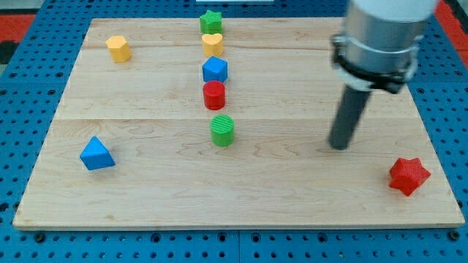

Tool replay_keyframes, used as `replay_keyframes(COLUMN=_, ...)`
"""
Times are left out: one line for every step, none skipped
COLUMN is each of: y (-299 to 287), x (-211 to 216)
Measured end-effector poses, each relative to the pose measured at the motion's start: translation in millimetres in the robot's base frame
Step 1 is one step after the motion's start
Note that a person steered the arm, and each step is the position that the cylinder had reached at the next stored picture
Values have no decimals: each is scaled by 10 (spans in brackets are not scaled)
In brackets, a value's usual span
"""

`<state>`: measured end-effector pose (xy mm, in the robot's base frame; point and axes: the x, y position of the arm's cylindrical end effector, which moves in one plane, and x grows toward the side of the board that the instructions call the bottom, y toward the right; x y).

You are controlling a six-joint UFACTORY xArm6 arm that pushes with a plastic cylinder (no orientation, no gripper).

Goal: Push the red star to the right of the green circle

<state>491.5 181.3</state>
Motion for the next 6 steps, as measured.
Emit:
replay_keyframes(y=1024, x=3)
replay_keyframes(y=1589, x=465)
replay_keyframes(y=1416, x=1093)
replay_keyframes(y=859, x=1009)
replay_keyframes(y=728, x=739)
replay_keyframes(y=584, x=474)
